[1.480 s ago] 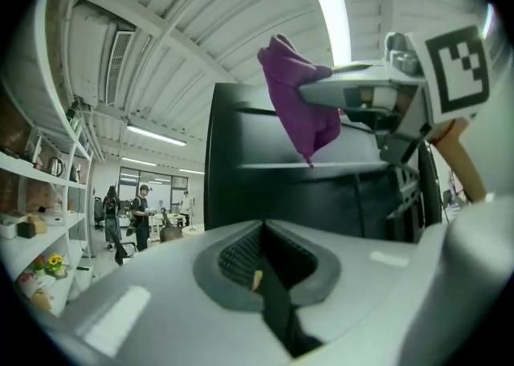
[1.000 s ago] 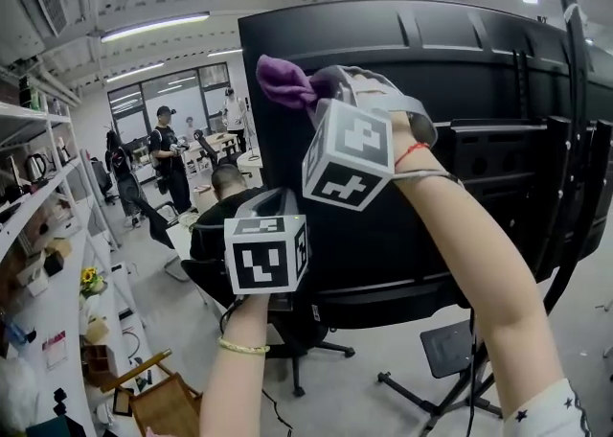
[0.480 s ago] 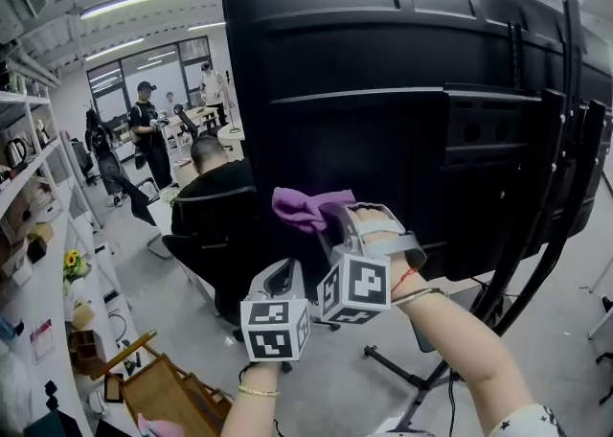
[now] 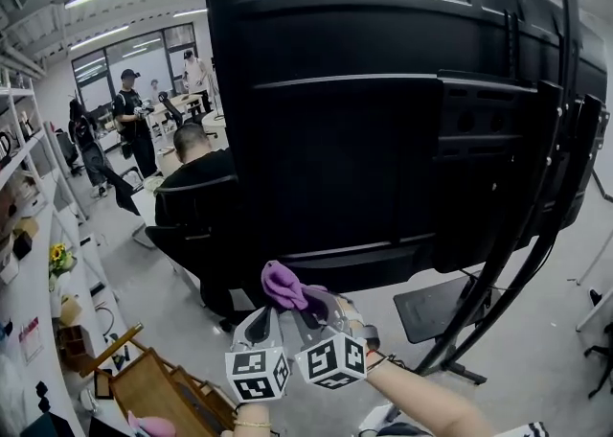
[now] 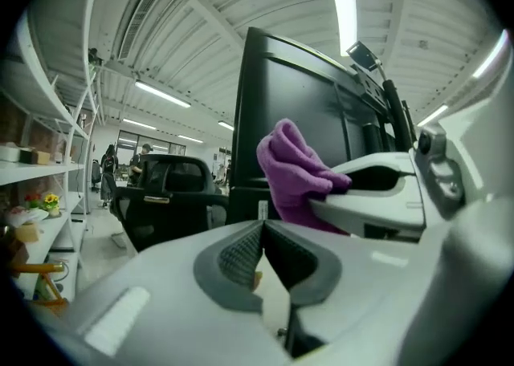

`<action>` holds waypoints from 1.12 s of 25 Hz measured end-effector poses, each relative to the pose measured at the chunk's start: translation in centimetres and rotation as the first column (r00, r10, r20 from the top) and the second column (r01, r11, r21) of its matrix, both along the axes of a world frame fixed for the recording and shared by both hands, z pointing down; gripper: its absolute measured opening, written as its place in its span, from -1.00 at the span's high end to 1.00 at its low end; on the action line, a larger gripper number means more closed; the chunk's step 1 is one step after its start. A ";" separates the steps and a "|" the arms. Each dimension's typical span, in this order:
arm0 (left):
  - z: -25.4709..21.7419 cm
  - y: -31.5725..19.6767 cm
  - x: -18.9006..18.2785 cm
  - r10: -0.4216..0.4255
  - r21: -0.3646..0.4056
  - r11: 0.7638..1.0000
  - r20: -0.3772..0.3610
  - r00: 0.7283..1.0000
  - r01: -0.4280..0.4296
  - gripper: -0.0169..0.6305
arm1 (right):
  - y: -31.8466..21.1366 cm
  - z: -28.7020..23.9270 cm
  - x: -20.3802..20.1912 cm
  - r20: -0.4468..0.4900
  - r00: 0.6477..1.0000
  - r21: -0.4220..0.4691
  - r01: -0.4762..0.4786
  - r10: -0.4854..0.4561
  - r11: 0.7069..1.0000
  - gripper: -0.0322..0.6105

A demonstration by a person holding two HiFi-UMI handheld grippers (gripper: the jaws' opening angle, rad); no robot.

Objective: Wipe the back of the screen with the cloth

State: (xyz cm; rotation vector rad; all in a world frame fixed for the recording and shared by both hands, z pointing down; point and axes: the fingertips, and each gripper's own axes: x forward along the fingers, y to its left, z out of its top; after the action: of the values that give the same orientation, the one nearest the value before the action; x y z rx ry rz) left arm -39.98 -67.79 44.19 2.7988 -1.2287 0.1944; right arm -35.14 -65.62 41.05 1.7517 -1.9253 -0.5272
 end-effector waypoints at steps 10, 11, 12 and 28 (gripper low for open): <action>3.1 1.4 3.6 0.053 -0.042 0.998 0.020 0.998 -0.052 0.92 | 0.6 3.7 4.8 0.275 0.951 -0.010 -0.143 0.140 0.990 0.68; 3.0 1.8 4.7 0.067 -0.040 0.997 0.015 0.998 -0.066 0.92 | 1.2 3.7 6.3 0.281 0.945 -0.006 -0.171 0.166 0.985 0.68; 2.9 2.2 6.0 0.084 -0.038 0.996 0.010 0.996 -0.083 0.92 | 2.0 3.6 7.9 0.287 0.938 -0.001 -0.203 0.195 0.979 0.68; 2.5 10.0 23.7 0.325 -0.085 0.940 -0.068 0.943 -0.330 0.92 | 13.9 5.2 28.7 0.352 0.765 -0.044 -0.562 0.539 0.826 0.69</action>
State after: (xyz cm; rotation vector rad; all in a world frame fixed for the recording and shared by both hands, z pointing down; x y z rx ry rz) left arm -16.31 -57.75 46.67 2.8838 -0.7135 0.1908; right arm -6.42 -51.72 46.21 2.4575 -1.4750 -0.0563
